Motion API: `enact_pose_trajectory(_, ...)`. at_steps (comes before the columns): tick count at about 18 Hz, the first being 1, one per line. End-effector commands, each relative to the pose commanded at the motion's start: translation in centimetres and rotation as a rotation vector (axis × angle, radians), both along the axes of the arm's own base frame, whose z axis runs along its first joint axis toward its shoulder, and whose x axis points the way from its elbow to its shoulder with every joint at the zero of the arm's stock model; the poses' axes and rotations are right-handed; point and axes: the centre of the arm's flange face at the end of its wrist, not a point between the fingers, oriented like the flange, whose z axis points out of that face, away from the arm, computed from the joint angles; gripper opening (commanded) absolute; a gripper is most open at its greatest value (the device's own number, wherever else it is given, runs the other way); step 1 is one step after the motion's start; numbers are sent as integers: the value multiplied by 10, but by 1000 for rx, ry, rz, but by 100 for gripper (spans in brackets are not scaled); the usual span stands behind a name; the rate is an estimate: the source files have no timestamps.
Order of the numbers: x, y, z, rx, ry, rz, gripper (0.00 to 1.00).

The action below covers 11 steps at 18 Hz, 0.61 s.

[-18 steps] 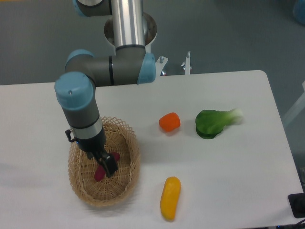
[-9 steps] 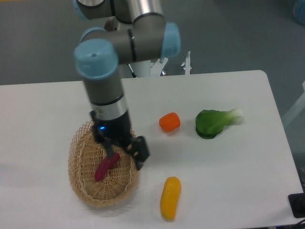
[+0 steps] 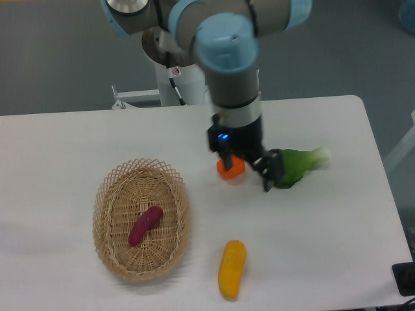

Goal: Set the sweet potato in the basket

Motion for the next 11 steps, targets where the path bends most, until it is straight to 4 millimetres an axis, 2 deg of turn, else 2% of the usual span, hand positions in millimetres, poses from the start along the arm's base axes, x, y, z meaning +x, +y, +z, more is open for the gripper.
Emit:
enact_pose_trajectory(5,-19,-20,-1,1,-1,4,100)
enact_pose_trajectory(11,-24,-24,-3,7,-2,23,100)
